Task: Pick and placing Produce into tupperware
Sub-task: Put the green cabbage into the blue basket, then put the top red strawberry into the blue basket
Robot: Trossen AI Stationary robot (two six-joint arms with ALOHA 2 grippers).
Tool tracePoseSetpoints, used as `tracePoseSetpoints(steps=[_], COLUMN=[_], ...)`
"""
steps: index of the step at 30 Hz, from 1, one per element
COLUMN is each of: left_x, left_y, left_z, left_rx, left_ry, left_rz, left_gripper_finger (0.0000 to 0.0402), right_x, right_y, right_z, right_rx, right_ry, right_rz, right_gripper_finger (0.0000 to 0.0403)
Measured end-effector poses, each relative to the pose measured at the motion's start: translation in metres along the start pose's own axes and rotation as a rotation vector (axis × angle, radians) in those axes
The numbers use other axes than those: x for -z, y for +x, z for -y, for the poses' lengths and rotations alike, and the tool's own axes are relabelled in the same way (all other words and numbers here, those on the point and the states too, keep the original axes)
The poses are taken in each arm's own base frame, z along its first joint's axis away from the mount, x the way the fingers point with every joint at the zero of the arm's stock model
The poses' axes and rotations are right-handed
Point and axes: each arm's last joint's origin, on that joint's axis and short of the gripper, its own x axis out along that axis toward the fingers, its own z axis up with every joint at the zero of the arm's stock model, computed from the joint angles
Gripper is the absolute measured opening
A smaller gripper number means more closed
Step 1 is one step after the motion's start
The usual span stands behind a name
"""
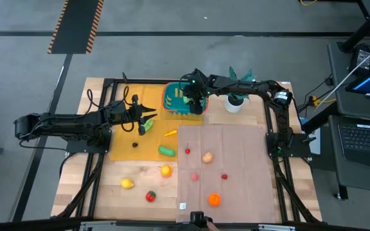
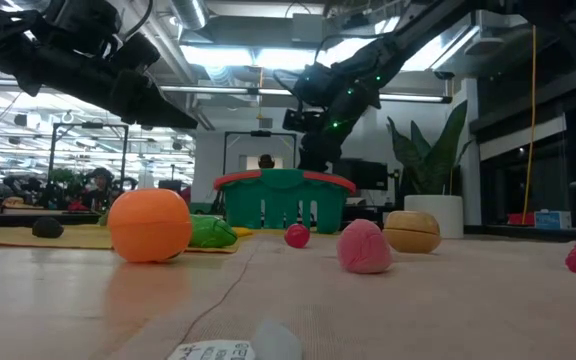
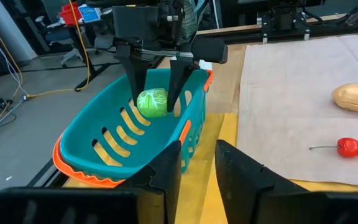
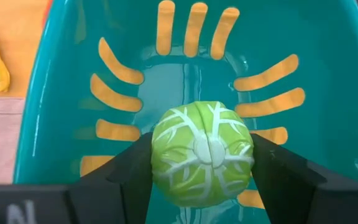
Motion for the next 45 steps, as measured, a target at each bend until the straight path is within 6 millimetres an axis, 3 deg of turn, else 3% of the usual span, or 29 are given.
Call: tracePoseSetpoints(steps=[10,20,31,34,41,45], left_x=[0.000,0.000,0.000,0.000,-0.001,-0.002], left_y=[0.000,0.000,0.000,0.000,0.000,-0.002], left_z=[0.000,0.000,0.000,0.000,0.000,-0.001], left_rx=[0.000,0.000,0.000,0.000,-0.002,-0.007], left_ry=[0.000,0.000,0.000,0.004,0.025,0.025], left_rz=[0.000,0.000,0.000,0.000,0.010,0.023], left_gripper_finger=[0.0097,0.0076,0.0058,0.0053,0.0038,0.0030], right_x=[0.003,0.000,-0.004,-0.010,-0.026,-0.030], right_y=[0.003,0.003,0.000,-0.009,-0.058,-0.083], right_z=[-0.001,0.001,-0.001,-0.004,-0.007,-0.020], right_rx=[-0.005,0.022,0.042,0.053,0.069,0.050], right_ry=[0.003,-0.002,-0.008,-0.007,0.020,0.020], right_rz=[-0.013,0.011,0.016,0.020,0.086,0.073], right_gripper_finger=[0.0235,0.0292,0.0299,0.0299,0.0300,0.0300])
